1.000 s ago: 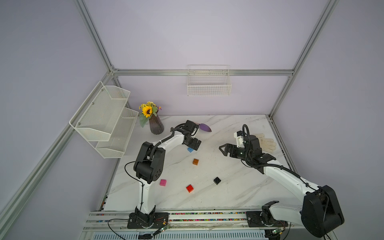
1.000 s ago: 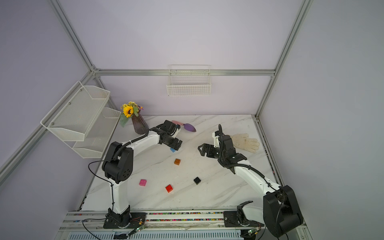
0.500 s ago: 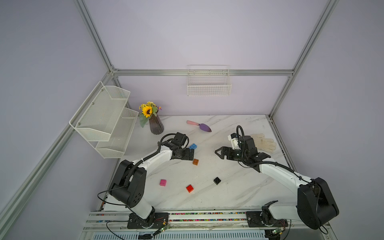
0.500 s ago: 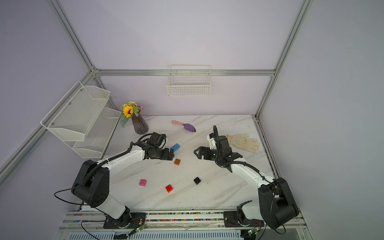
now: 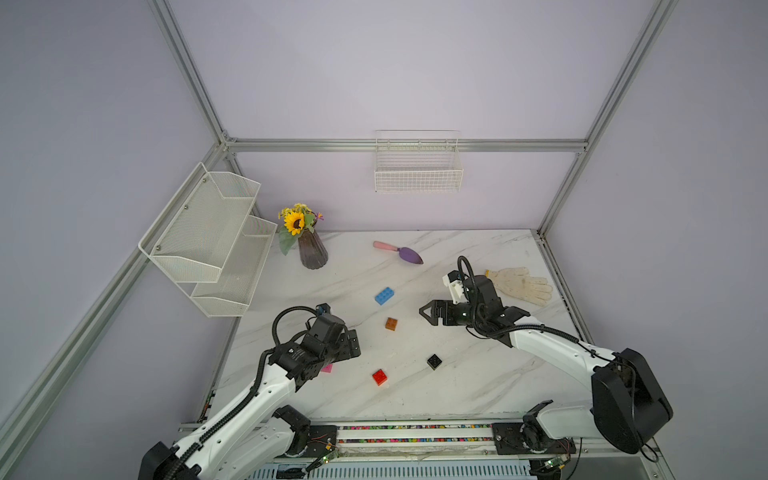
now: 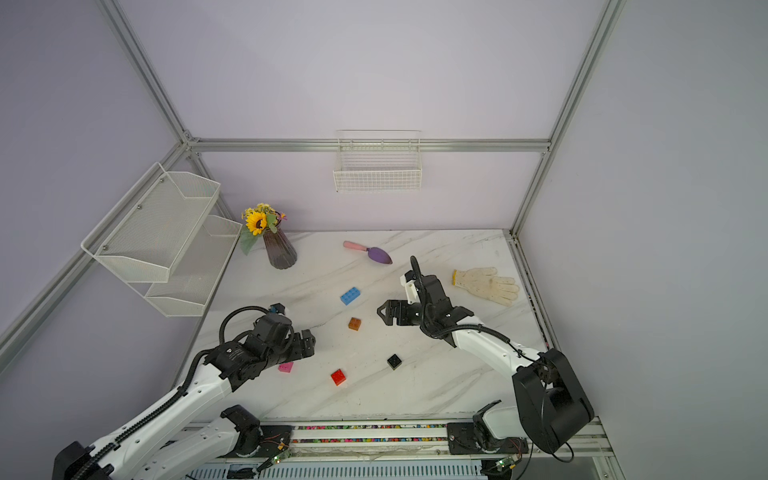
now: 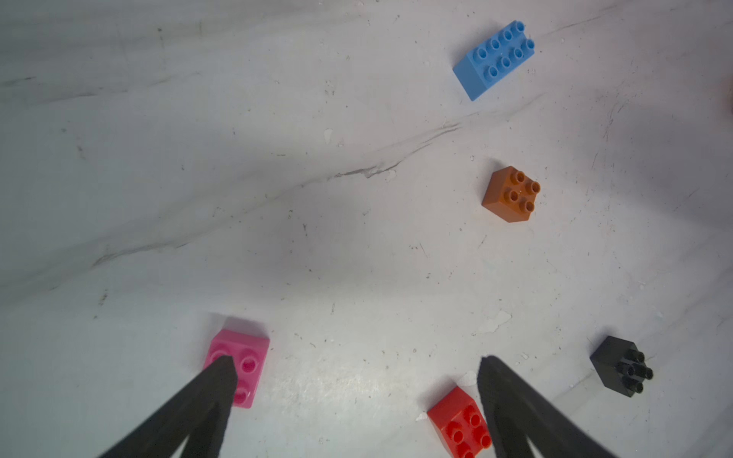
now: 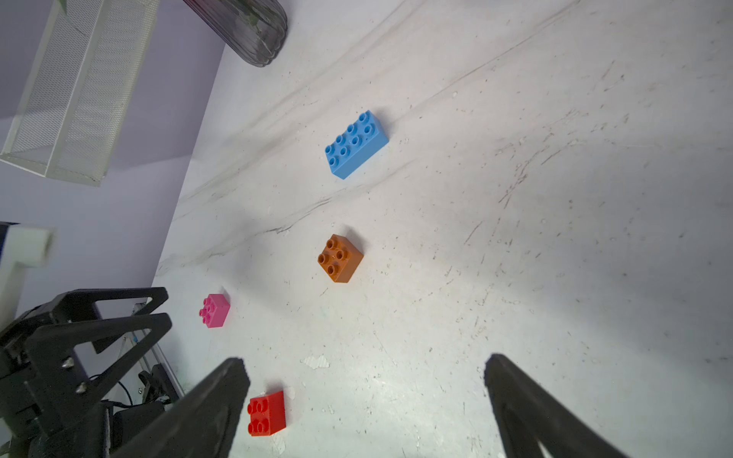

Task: Assemble the letter v with lego
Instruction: Move the lego brick at the center of the board.

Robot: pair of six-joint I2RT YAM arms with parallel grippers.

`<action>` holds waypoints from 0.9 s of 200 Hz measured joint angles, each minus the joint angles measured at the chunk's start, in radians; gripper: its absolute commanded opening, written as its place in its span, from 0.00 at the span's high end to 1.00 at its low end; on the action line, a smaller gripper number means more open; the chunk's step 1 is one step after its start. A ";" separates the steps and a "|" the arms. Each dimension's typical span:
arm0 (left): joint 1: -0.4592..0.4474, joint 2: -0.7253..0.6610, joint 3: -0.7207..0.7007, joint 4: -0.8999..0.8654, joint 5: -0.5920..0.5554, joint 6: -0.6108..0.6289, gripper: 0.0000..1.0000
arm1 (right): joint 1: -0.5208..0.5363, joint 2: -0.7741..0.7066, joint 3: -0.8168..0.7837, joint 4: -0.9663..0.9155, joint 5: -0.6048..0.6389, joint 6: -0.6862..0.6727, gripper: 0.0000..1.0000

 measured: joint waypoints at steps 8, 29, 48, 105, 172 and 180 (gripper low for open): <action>0.000 -0.007 0.000 -0.019 -0.010 -0.010 0.04 | 0.006 0.013 0.002 0.001 0.002 0.002 0.03; -0.001 0.010 -0.006 -0.060 -0.030 -0.046 0.05 | 0.024 0.046 0.023 0.002 0.004 0.010 0.03; -0.002 0.048 -0.023 -0.095 -0.053 -0.084 0.04 | 0.048 0.060 0.048 0.002 0.012 0.015 0.03; -0.002 0.103 -0.064 -0.134 -0.107 -0.166 0.06 | 0.084 0.062 0.085 0.016 0.019 0.024 0.03; -0.002 0.143 -0.118 -0.089 -0.101 -0.202 0.23 | 0.092 0.078 0.089 0.017 0.020 0.031 0.03; -0.002 0.146 -0.118 -0.078 -0.099 -0.204 0.24 | 0.093 0.078 0.089 0.018 0.020 0.031 0.03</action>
